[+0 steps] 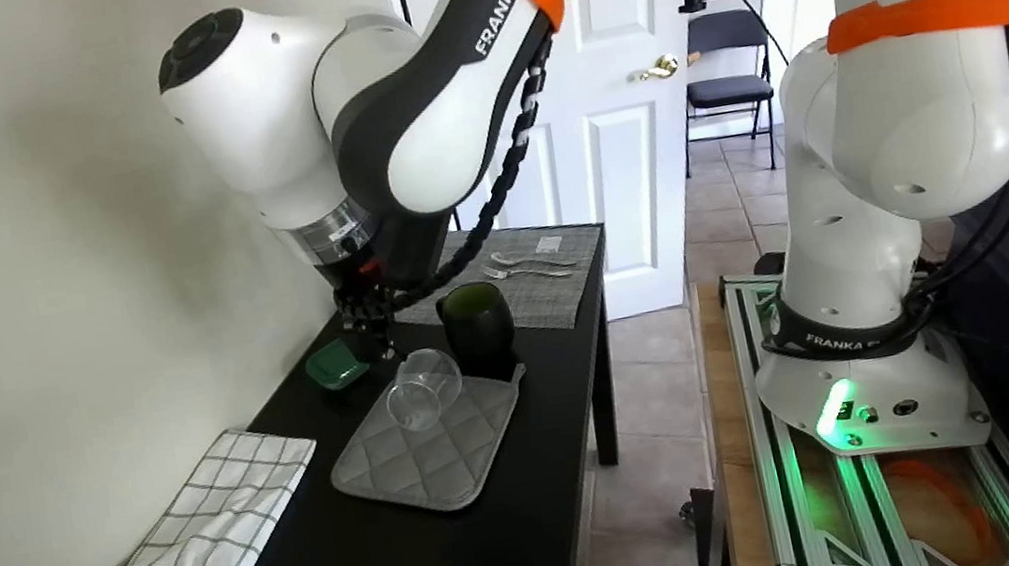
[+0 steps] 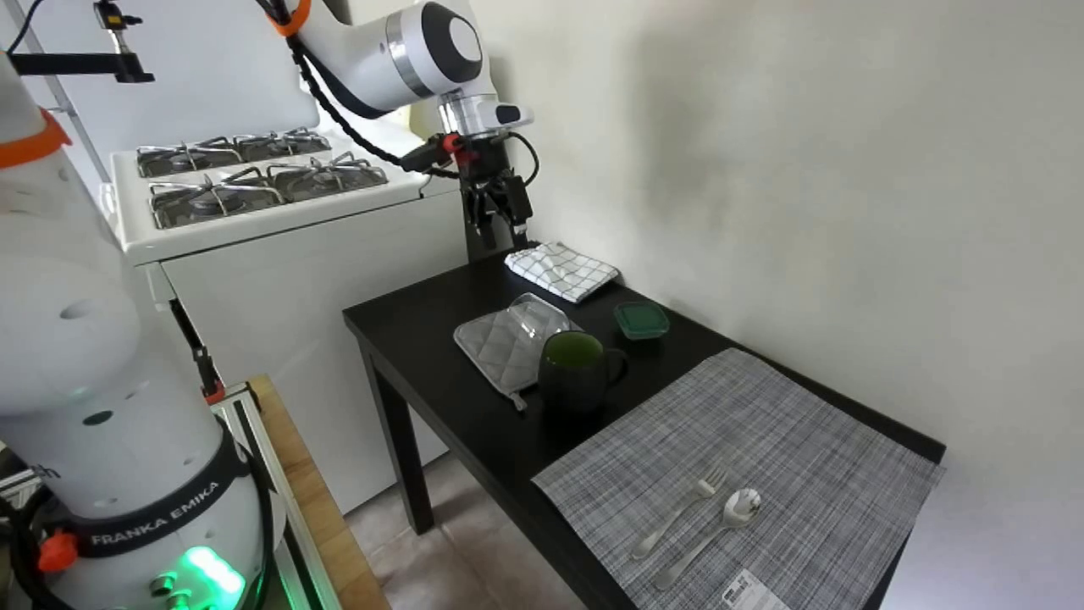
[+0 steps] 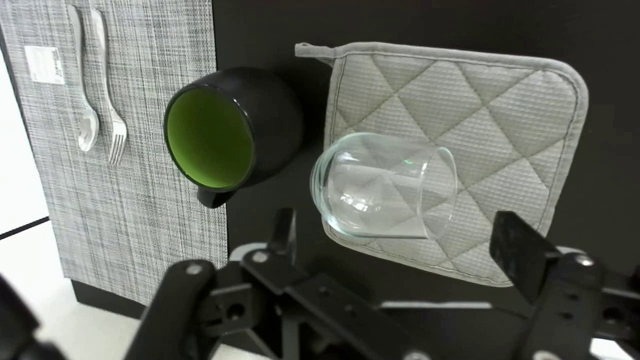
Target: Put the glass cup in an upright position
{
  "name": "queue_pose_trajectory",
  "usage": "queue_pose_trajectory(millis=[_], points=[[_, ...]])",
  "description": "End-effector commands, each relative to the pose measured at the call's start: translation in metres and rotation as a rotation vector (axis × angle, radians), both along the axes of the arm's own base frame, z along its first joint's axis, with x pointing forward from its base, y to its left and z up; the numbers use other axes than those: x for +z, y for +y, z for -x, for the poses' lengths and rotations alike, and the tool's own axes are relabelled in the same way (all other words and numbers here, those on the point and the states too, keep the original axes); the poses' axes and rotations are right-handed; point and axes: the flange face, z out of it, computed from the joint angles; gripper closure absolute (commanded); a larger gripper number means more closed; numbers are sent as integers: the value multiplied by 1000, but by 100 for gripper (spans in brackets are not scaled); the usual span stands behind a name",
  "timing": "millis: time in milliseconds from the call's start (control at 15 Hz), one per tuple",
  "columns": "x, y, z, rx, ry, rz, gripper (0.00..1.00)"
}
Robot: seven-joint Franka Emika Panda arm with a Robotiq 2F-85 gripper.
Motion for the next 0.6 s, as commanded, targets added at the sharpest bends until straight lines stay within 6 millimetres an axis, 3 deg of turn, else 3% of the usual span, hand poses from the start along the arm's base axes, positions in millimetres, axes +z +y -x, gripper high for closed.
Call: queue_pose_trajectory(millis=[0,533], points=[[-22,4,-1,-18,-10,55,0],[-54,7,-6,1,-15,106,0]])
